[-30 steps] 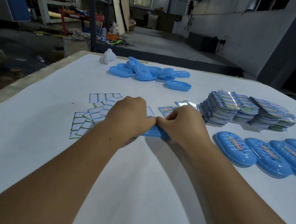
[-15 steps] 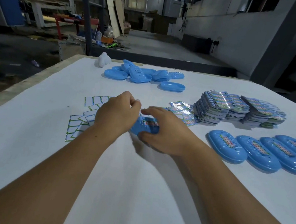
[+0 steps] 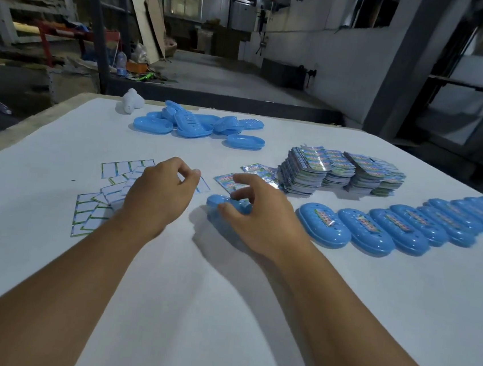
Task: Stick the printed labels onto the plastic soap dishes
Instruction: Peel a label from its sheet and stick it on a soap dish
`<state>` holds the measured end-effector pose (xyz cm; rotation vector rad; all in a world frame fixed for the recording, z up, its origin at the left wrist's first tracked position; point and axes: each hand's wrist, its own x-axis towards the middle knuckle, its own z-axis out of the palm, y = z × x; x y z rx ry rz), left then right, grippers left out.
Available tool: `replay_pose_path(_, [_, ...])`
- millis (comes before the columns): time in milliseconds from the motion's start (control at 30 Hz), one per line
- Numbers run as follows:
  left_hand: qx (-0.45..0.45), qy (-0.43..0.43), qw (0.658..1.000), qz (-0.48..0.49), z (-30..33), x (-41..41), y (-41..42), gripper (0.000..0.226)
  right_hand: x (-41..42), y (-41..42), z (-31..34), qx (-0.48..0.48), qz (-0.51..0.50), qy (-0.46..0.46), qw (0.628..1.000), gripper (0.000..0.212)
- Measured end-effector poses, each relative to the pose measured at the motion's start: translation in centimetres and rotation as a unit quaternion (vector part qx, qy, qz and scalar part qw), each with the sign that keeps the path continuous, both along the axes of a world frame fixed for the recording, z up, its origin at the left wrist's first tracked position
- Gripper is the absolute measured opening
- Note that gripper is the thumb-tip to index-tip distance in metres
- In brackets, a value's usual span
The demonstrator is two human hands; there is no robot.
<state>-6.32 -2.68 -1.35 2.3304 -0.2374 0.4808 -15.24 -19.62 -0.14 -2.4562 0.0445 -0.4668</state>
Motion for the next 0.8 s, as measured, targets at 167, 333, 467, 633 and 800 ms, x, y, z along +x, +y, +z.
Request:
replay_pose_path(167, [0.018,0.013,1.000,-0.007,0.0,-0.3,-0.5,0.033,-1.0,-0.2,-1.2,-0.062,-0.006,0.037,0.997,0.064])
replay_pose_path(333, [0.015,0.019,1.000,-0.014,0.0,-0.5,-0.4,0.031,-1.0,-0.1,-1.3,-0.083,-0.046,0.043,0.995,0.072])
replay_pose_path(467, [0.014,0.015,1.000,-0.013,0.1,-0.7,-0.4,0.031,-1.6,0.0,-1.3,-0.026,-0.049,0.059,0.997,0.074])
replay_pose_path(633, [0.010,0.019,1.000,-0.016,0.1,-0.8,-0.5,0.030,-2.1,-1.7,-1.1,-0.048,-0.207,-0.029,0.977,0.056])
replay_pose_path(800, [0.012,0.023,1.000,-0.017,0.1,-0.6,-0.5,0.030,-2.3,-3.0,-1.4,-0.128,-0.278,-0.005,0.952,0.049])
